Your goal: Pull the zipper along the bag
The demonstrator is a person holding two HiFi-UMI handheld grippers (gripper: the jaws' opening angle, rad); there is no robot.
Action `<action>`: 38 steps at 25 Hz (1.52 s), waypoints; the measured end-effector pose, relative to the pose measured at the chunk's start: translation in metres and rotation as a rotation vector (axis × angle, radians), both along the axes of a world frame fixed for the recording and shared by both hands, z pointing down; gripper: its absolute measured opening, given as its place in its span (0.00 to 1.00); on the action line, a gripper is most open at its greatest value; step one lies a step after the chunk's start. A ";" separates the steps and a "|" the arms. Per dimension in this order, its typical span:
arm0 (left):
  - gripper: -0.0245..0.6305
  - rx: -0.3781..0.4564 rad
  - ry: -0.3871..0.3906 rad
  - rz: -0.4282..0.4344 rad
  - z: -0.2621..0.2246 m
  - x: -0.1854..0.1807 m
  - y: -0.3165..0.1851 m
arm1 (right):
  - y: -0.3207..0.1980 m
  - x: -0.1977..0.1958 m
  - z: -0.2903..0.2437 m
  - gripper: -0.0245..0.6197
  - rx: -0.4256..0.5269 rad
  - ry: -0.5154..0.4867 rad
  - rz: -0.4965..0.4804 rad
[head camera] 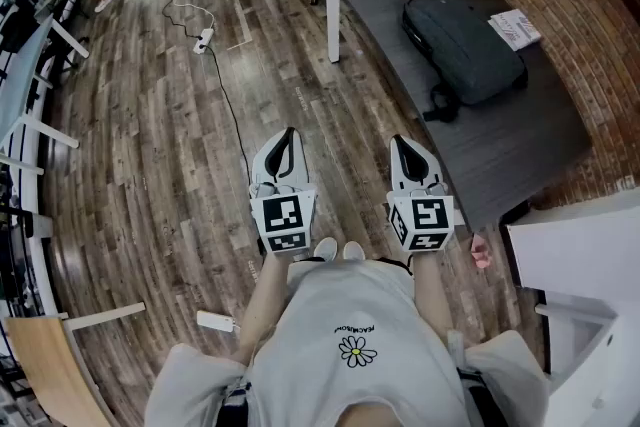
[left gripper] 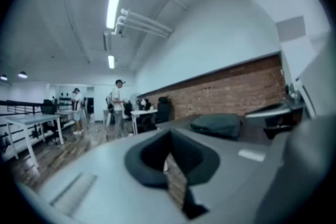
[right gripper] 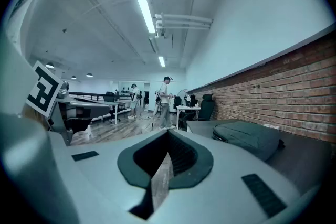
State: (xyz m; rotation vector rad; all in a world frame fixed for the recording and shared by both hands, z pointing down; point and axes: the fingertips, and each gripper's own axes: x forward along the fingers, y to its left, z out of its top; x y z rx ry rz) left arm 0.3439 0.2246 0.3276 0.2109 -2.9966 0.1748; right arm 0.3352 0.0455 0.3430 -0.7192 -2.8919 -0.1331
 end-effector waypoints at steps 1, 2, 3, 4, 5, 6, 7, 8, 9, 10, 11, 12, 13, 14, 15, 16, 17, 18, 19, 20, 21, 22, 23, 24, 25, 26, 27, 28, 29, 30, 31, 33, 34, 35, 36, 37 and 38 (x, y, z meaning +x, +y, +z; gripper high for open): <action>0.04 0.000 -0.001 0.002 0.000 -0.002 0.001 | 0.002 -0.002 0.000 0.04 0.003 -0.001 -0.001; 0.04 0.000 -0.002 0.004 0.001 -0.003 0.002 | 0.004 -0.004 0.001 0.04 0.006 -0.001 -0.003; 0.04 0.001 -0.001 0.006 0.002 -0.004 0.003 | 0.007 -0.004 0.002 0.04 0.007 0.001 -0.005; 0.04 0.002 0.002 0.007 0.004 -0.004 0.004 | 0.009 -0.004 0.004 0.04 0.005 0.008 -0.007; 0.04 0.004 0.007 0.007 0.005 -0.004 0.006 | 0.011 -0.002 0.006 0.04 0.001 0.018 -0.011; 0.04 0.007 0.012 0.005 0.007 -0.003 0.007 | 0.013 -0.001 0.007 0.04 -0.006 0.030 -0.014; 0.04 0.008 0.018 0.002 0.008 -0.003 0.009 | 0.015 0.001 0.009 0.04 -0.014 0.042 -0.016; 0.04 0.009 0.022 0.001 0.010 -0.003 0.011 | 0.016 0.001 0.010 0.04 -0.020 0.051 -0.016; 0.04 0.009 0.024 0.002 0.011 -0.004 0.014 | 0.018 0.002 0.012 0.04 -0.021 0.056 -0.014; 0.04 0.012 0.025 0.004 0.011 -0.005 0.016 | 0.020 0.002 0.012 0.04 -0.022 0.057 -0.011; 0.04 0.017 0.024 0.007 0.012 -0.006 0.019 | 0.021 0.001 0.013 0.04 -0.026 0.056 -0.005; 0.04 0.022 0.023 0.009 0.012 -0.008 0.022 | 0.023 0.000 0.013 0.04 -0.036 0.055 0.002; 0.04 0.027 0.022 0.012 0.013 -0.010 0.025 | 0.024 -0.002 0.014 0.04 -0.046 0.056 0.010; 0.04 0.032 0.018 0.016 0.014 -0.013 0.027 | 0.024 -0.003 0.015 0.04 -0.052 0.060 0.020; 0.04 0.037 0.013 0.022 0.014 -0.015 0.030 | 0.025 -0.004 0.017 0.04 -0.050 0.064 0.030; 0.04 0.041 0.006 0.030 0.014 -0.017 0.032 | 0.025 -0.004 0.019 0.04 -0.042 0.068 0.040; 0.04 0.044 0.000 0.037 0.014 -0.019 0.035 | 0.025 -0.003 0.022 0.04 -0.035 0.070 0.050; 0.04 0.045 -0.004 0.044 0.015 -0.021 0.038 | 0.025 -0.003 0.025 0.04 -0.032 0.072 0.061; 0.04 0.045 -0.007 0.048 0.016 -0.022 0.040 | 0.024 -0.002 0.027 0.04 -0.033 0.072 0.071; 0.04 0.047 -0.008 0.051 0.017 -0.023 0.042 | 0.023 -0.003 0.028 0.04 -0.037 0.072 0.079; 0.04 0.050 -0.006 0.052 0.020 -0.025 0.043 | 0.022 -0.005 0.029 0.04 -0.041 0.074 0.083; 0.04 0.053 -0.003 0.054 0.022 -0.028 0.044 | 0.022 -0.006 0.029 0.04 -0.044 0.076 0.083; 0.04 0.055 -0.001 0.057 0.025 -0.031 0.044 | 0.022 -0.008 0.030 0.04 -0.044 0.076 0.079; 0.04 0.055 -0.002 0.059 0.026 -0.035 0.045 | 0.023 -0.011 0.029 0.04 -0.041 0.071 0.074; 0.04 0.054 -0.006 0.061 0.026 -0.041 0.044 | 0.022 -0.014 0.027 0.04 -0.037 0.063 0.073; 0.04 0.053 -0.013 0.061 0.025 -0.047 0.044 | 0.021 -0.018 0.025 0.04 -0.035 0.053 0.074; 0.04 0.052 -0.020 0.060 0.023 -0.054 0.043 | 0.021 -0.023 0.022 0.04 -0.035 0.042 0.076; 0.04 0.050 -0.027 0.062 0.021 -0.061 0.042 | 0.020 -0.028 0.020 0.04 -0.039 0.031 0.078; 0.04 0.047 -0.032 0.066 0.019 -0.068 0.040 | 0.019 -0.035 0.018 0.04 -0.045 0.022 0.080; 0.04 0.042 -0.033 0.074 0.019 -0.074 0.037 | 0.018 -0.041 0.017 0.04 -0.057 0.018 0.084; 0.04 0.037 -0.031 0.083 0.019 -0.079 0.034 | 0.016 -0.049 0.018 0.04 -0.075 0.019 0.087; 0.04 0.033 -0.027 0.104 0.024 -0.091 0.026 | 0.013 -0.066 0.024 0.04 -0.124 0.029 0.091; 0.04 0.032 -0.027 0.115 0.026 -0.099 0.023 | 0.012 -0.077 0.027 0.04 -0.141 0.032 0.090; 0.04 0.027 -0.028 0.126 0.028 -0.109 0.021 | 0.013 -0.088 0.029 0.04 -0.147 0.033 0.088; 0.04 0.019 -0.029 0.134 0.029 -0.119 0.021 | 0.014 -0.100 0.031 0.04 -0.144 0.033 0.086; 0.04 0.012 -0.029 0.136 0.029 -0.130 0.022 | 0.016 -0.112 0.032 0.04 -0.138 0.033 0.084; 0.04 0.011 -0.028 0.133 0.028 -0.142 0.024 | 0.017 -0.124 0.032 0.04 -0.134 0.033 0.083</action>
